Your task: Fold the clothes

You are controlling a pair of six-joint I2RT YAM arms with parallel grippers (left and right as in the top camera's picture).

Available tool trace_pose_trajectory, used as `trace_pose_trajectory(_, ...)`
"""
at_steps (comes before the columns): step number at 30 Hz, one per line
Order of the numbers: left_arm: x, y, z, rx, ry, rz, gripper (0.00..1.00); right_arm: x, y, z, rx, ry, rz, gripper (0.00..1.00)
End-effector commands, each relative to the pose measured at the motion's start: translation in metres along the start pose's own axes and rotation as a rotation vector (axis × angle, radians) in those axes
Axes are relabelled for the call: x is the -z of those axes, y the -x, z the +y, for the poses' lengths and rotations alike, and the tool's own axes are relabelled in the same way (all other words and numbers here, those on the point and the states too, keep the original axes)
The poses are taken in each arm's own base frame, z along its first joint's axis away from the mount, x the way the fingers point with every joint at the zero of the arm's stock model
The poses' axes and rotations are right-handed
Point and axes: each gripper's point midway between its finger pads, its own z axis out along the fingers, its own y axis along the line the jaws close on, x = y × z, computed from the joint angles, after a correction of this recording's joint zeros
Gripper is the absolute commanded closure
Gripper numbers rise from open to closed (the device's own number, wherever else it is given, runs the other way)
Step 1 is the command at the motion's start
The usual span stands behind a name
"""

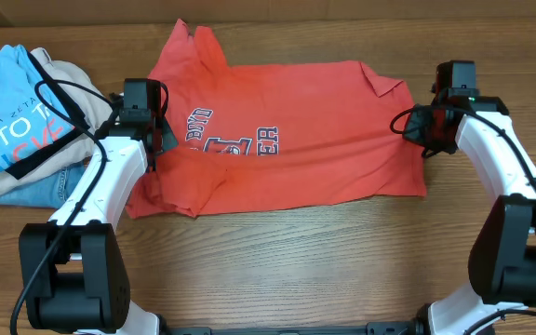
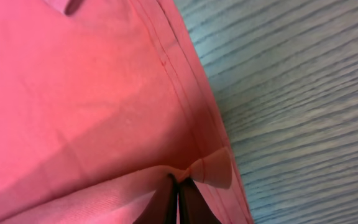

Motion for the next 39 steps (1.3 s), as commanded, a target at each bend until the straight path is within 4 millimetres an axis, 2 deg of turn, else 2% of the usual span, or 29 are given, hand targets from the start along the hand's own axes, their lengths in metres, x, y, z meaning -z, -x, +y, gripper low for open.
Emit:
trace_pose_trajectory(1,-0.005,0.004,0.007,0.017,0.029,-0.017,0.93,0.001,0.001,-0.004,0.0,-0.017,-0.004,0.94)
trace_pose_trajectory(2,-0.005,0.006,0.006,0.02,0.025,-0.025,0.92,0.001,-0.001,-0.005,0.0,-0.02,0.005,0.91)
trace_pose_trajectory(8,-0.005,0.011,0.002,0.028,0.005,-0.047,0.86,0.0,-0.002,-0.005,0.0,-0.021,0.006,0.9)
trace_pose_trajectory(10,-0.005,0.011,0.002,0.026,0.005,-0.044,0.77,0.0,-0.001,-0.005,0.0,-0.02,0.003,0.89)
trace_pose_trajectory(12,-0.005,0.008,0.003,0.022,0.011,-0.033,0.64,0.0,-0.001,-0.005,0.0,-0.021,0.004,0.84)
trace_pose_trajectory(15,-0.005,-0.008,0.007,0.005,0.024,0.033,0.51,0.0,-0.006,-0.007,0.001,-0.028,0.023,0.81)
trace_pose_trajectory(16,-0.005,-0.015,0.008,-0.002,0.022,0.064,0.45,0.0,-0.009,-0.008,0.001,-0.031,0.033,0.76)
trace_pose_trajectory(17,-0.004,-0.023,0.009,-0.009,0.019,0.099,0.38,0.001,-0.012,-0.009,0.001,-0.035,0.045,0.67)
trace_pose_trajectory(19,-0.001,-0.042,0.011,-0.024,0.016,0.182,0.32,0.001,-0.018,-0.011,0.002,-0.045,0.073,0.47)
trace_pose_trajectory(22,0.005,-0.067,0.019,-0.044,0.038,0.29,0.27,0.002,-0.026,-0.014,0.002,-0.055,0.105,0.46)
trace_pose_trajectory(24,0.008,-0.077,0.025,-0.055,0.06,0.337,0.26,0.002,-0.03,-0.015,0.003,-0.06,0.121,0.45)
trace_pose_trajectory(27,0.01,-0.08,0.027,-0.059,0.066,0.349,0.27,0.003,-0.033,-0.016,0.003,-0.065,0.134,0.45)
trace_pose_trajectory(31,0.008,-0.078,0.019,-0.047,0.025,0.345,0.37,0.004,-0.038,-0.018,0.003,-0.071,0.154,0.45)
trace_pose_trajectory(36,0.008,-0.078,0.013,-0.04,-0.004,0.344,0.62,0.005,-0.043,-0.019,0.003,-0.078,0.174,0.45)
trace_pose_trajectory(39,0.004,-0.08,0.014,-0.04,-0.004,0.341,0.62,0.005,-0.045,-0.02,0.003,-0.081,0.183,0.46)
